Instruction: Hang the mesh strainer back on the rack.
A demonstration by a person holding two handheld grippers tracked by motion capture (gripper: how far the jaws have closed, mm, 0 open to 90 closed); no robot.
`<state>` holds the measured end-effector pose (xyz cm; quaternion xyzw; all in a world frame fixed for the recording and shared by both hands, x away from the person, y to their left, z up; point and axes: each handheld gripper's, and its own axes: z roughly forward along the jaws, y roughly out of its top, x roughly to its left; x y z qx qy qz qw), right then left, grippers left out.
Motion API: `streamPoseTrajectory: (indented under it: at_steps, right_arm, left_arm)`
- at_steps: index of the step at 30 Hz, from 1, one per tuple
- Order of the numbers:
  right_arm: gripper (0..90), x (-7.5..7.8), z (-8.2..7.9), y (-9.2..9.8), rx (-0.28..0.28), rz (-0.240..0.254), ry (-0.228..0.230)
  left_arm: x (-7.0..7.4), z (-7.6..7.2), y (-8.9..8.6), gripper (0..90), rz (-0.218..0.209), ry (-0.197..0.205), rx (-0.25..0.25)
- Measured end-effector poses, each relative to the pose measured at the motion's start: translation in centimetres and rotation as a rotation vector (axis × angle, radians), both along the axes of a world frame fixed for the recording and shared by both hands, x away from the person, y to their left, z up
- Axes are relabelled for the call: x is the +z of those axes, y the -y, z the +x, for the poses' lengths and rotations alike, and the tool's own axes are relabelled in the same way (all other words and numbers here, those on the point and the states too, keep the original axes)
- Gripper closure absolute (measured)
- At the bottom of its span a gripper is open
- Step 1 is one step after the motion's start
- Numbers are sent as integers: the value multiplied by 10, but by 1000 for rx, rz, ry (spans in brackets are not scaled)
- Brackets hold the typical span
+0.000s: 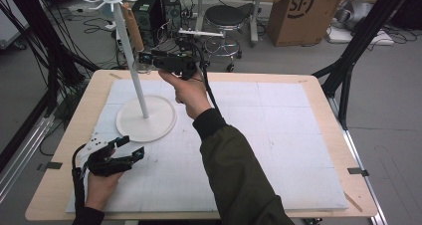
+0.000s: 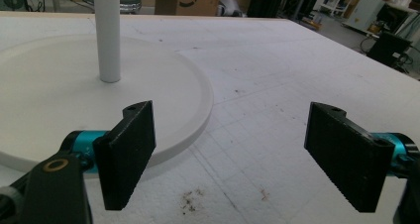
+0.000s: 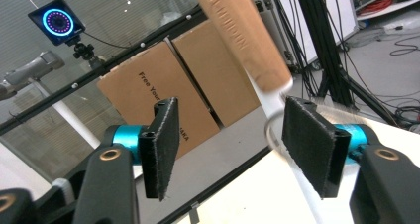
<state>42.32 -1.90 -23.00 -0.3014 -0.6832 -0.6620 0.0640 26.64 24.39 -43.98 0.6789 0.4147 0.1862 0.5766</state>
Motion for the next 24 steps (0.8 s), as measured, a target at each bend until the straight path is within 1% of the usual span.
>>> streamPoseTrajectory:
  at_steps: [3, 8, 10, 11, 12, 13, 15, 18, 22, 24]
  right_arm:
    - [372, 0, -2, 3, -7, -10, -11]
    - [358, -3, -7, 12, -27, -30, 7]
    - [342, -5, -10, 16, -33, -63, 18]
    - [302, -8, -11, 18, -18, -94, 33]
    - [269, -9, -12, 19, -14, -104, 38]
    - [269, -12, -13, 22, -9, -125, 48]
    - [256, -14, -15, 24, -8, -147, 52]
    - [256, -16, -18, 28, -12, -148, 55]
    - [245, -20, -21, 33, -9, -137, 55]
    - [219, -23, -21, 38, 9, -115, 33]
  left_arm:
    - [0, 0, 0, 205, -1, 2, 0]
    - [0, 0, 0, 198, 1, 3, 4]
    - [0, 0, 0, 196, -2, 3, 4]
    - [0, 0, 1, 196, -2, 3, 5]
    - [0, 0, 1, 195, -1, 0, 6]
    - [0, 0, 1, 194, -6, -2, 5]
    - [0, 0, 2, 194, -7, -1, 2]
    - [1, 0, 2, 194, -1, 0, -2]
    - [0, 0, 2, 195, -2, 1, -1]
    - [0, 0, 2, 195, -3, 1, -1]
